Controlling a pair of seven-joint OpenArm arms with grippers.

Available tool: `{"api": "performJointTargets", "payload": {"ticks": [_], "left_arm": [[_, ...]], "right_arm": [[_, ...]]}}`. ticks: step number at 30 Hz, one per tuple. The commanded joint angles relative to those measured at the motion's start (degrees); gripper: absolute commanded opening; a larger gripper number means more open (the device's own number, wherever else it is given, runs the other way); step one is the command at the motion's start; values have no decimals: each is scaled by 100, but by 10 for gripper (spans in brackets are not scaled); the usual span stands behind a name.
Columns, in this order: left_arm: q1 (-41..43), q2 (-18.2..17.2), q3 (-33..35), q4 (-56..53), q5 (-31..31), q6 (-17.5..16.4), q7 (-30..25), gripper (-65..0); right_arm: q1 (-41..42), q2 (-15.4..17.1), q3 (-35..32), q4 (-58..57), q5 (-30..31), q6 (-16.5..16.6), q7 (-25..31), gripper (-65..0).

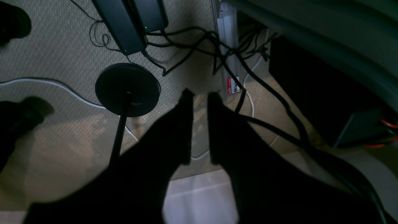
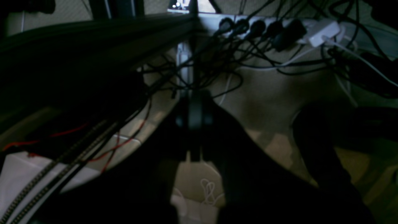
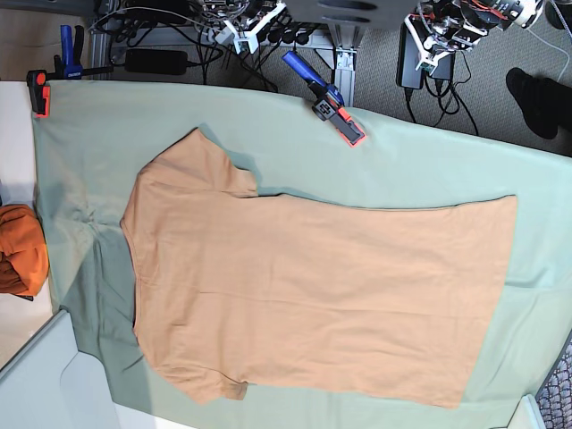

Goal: Fold the T-shirt properly
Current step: 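Move both grippers from rest toward the T-shirt's shoulder and hem corners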

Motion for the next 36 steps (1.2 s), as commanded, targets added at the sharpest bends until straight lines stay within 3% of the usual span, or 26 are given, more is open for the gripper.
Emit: {"api": "performJointTargets", "payload": {"ticks": [1, 12, 18, 22, 24, 28, 30, 36], "left_arm": [[4, -2, 13, 33, 4, -107, -55, -564], [114, -2, 13, 33, 4, -107, -361, -564], [442, -35, 13, 212, -4, -107, -431, -564], [822, -188, -39, 793, 7, -114, -219, -564], [1060, -291, -195, 1231, 4, -369, -173, -564], [1556, -485, -977, 2142, -181, -1779, -17, -564], [1779, -511, -1484, 2601, -422, -2299, 249, -564], [2396, -643, -2448, 4039, -1292, -2835, 793, -564]], "right_arm": [[-33, 33, -4, 46, 7, -446, 66, -650], [-87, 127, -4, 94, 7, -398, 66, -650], [-468, 313, -7, 472, 31, -26, 66, -650], [-881, 511, -120, 855, 466, 85, 63, -650], [-1110, 638, -251, 1067, 570, 188, 66, -650], [-1659, 918, -656, 1650, 828, 225, 63, -650], [-1987, 1088, -850, 2063, 1069, 229, 59, -650], [-3086, 1681, -962, 3687, 2124, 273, -254, -650]]}}
